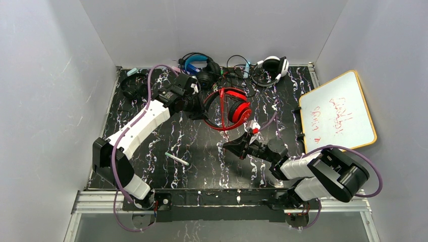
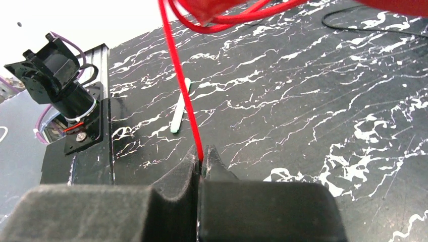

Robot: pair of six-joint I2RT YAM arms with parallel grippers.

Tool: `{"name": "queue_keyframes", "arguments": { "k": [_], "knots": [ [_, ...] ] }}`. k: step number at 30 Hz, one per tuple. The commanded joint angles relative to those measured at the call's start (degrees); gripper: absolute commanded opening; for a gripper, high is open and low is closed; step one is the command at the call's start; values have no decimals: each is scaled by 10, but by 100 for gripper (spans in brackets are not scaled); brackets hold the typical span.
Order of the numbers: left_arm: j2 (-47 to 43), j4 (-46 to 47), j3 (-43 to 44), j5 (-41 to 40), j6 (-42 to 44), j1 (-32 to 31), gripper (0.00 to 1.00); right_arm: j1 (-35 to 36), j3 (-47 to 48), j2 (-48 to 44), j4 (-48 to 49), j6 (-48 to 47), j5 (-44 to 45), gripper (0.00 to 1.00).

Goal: Wrap the headphones
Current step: Wrap the headphones cable around the headphones.

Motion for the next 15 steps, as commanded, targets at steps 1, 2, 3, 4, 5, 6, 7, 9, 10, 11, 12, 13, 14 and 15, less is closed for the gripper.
{"name": "queue_keyframes", "arguments": {
  "k": [1,2,3,4,5,6,7,9,10,11,12,13,14,15],
  "knots": [
    [-41,49,-16,95,-7,0,0,-1,-17,-7,11,20,37,1],
    [-42,51,-20,112,0,0,0,-2,-20,-9,13,20,45,1],
    [-42,52,-22,127,10,0,0,-3,-25,-13,13,20,57,1],
    [-42,52,-26,143,23,0,0,-4,-29,-19,12,18,74,1],
    [-42,50,-31,159,36,0,0,-6,-34,-27,10,10,83,1],
    [-43,46,-35,173,54,0,0,-7,-37,-35,4,-3,88,1],
    [-43,41,-41,185,68,0,0,-7,-37,-45,-5,-21,84,1],
    [-42,21,-49,190,97,0,0,-7,-24,-76,-53,-67,65,1],
    [-42,8,-53,183,110,0,0,-6,-13,-89,-88,-91,60,1],
    [-39,-4,-57,172,120,0,0,-7,-2,-95,-125,-113,53,1],
    [-37,-13,-62,160,127,0,0,-7,11,-97,-156,-136,50,1],
    [-34,-16,-68,154,131,0,0,-7,20,-95,-194,-156,53,1],
    [-30,-14,-75,154,134,0,0,-7,30,-89,-218,-172,59,1],
    [-26,-11,-83,160,138,0,0,-6,36,-81,-232,-191,68,1]
  ]
}}
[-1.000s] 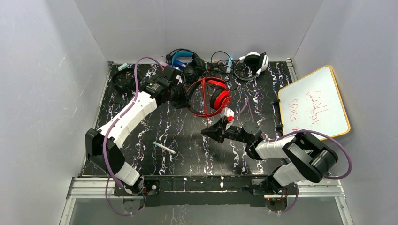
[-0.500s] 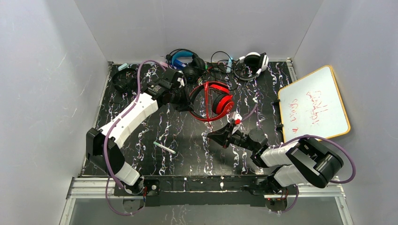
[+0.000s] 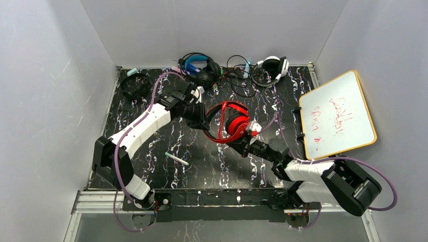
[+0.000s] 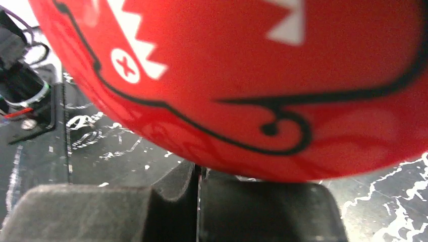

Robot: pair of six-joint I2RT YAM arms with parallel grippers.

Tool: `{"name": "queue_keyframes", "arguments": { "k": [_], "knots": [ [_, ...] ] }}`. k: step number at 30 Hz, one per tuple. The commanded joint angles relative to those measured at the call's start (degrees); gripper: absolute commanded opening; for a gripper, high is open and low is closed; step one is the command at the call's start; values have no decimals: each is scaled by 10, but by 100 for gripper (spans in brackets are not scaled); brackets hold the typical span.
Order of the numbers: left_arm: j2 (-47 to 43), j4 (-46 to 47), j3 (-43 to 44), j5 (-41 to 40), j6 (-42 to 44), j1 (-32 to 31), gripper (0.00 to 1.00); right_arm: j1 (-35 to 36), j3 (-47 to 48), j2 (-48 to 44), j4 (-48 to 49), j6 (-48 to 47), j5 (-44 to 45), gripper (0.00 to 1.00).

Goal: Wrap the headphones
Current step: Wrap the headphones cable around the headphones.

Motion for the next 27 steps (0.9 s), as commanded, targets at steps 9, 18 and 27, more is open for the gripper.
{"name": "queue_keyframes", "arguments": {
  "k": [9,18,27],
  "knots": [
    [9,-15,-34,95,76,-1,0,50,46,57,-122,-186,111,1],
    [6,3,-41,166,81,-1,0,57,22,3,-95,-265,86,1],
    [35,-77,-10,76,141,-1,0,146,69,139,-94,-436,230,1]
  ]
}}
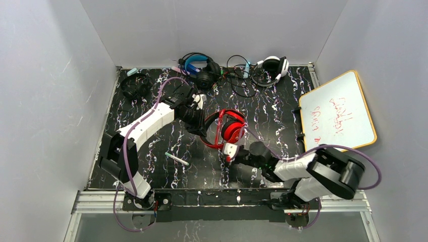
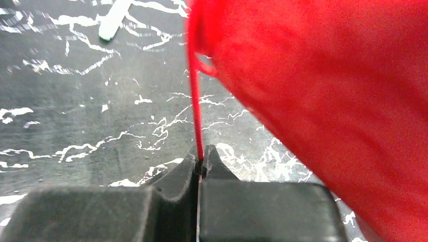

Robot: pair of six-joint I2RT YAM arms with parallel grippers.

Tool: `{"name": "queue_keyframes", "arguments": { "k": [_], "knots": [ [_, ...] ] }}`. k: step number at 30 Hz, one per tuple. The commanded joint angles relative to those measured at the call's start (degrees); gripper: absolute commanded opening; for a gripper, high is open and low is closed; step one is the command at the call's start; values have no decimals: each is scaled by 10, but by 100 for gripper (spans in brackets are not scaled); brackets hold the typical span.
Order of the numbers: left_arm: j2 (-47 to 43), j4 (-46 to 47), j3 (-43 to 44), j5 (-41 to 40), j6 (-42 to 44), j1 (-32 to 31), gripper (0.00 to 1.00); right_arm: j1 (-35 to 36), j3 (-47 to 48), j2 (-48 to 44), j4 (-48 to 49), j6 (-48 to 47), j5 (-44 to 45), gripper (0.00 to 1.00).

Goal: Wrap the headphones
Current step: Wrap the headphones cable around the headphones.

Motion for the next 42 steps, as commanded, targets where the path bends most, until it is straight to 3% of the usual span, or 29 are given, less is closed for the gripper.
{"name": "queue_keyframes", "arguments": {
  "k": [1,7,14,22,24,28,32,36,42],
  "knots": [
    [-3,-69,26,34,60,-13,0,45,29,81,19,-115,167,1],
    [4,-92,13,-54,85,-13,0,85,35,158,81,-180,292,1],
    [29,-83,-14,-88,80,-13,0,124,76,267,99,-269,394,1],
    [38,-59,-29,-81,70,-18,0,135,91,323,140,-281,421,1],
    [38,-57,-25,-81,65,-18,0,138,81,301,130,-266,392,16],
    [37,-54,-15,-83,50,-18,0,138,79,223,2,-198,311,63],
    [36,-51,1,-86,34,-18,0,139,60,142,-58,-129,243,77],
    [34,-60,26,-91,18,-18,0,142,32,70,-94,-68,189,97],
    [30,-75,65,-115,-2,-15,0,143,-7,-39,-100,8,161,99]
  ]
}}
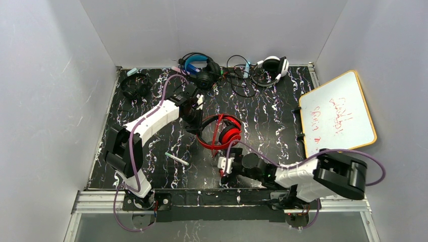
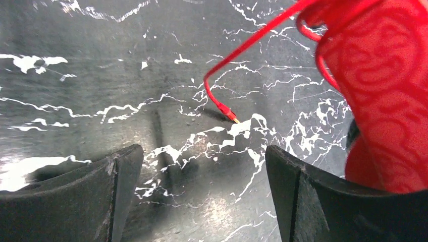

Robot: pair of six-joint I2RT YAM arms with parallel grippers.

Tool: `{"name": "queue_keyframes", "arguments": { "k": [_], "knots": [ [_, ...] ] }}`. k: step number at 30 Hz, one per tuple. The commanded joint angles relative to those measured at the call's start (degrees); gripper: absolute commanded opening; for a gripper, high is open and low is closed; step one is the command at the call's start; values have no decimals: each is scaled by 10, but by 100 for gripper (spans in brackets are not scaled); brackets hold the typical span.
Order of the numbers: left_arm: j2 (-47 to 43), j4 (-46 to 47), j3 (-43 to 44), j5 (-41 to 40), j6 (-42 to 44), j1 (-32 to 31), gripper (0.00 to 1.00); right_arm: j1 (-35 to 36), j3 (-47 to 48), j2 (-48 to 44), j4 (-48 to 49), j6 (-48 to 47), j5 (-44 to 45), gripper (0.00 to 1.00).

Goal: Wrap the headphones
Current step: Wrap the headphones cable around the headphones.

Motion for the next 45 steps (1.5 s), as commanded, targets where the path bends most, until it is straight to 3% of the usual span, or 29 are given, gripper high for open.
{"name": "queue_keyframes", "arguments": {
  "k": [1,8,17,26,30,37,41,45],
  "knots": [
    [-17,-41,41,10,-10,-7,0,-4,-16,-86,-23,95,-27,99],
    [-30,-41,67,13,-30,-2,0,-4,-52,-234,-71,213,-48,99],
    [-26,-87,143,-11,-35,15,0,-4,-42,-327,-177,414,-66,99],
    [-21,-135,221,-30,-30,62,0,-13,-67,-385,-188,597,38,99],
    [-21,-151,244,-30,-25,87,0,-83,-39,-355,-213,698,-15,99],
    [-26,-159,264,-22,-24,106,0,-339,6,-188,-186,973,-324,85],
    [-29,-150,256,-3,-28,106,0,-370,39,-76,-93,1114,-422,86],
    [-39,-129,235,4,-32,106,0,-365,57,-26,-41,1256,-425,92]
  ]
}}
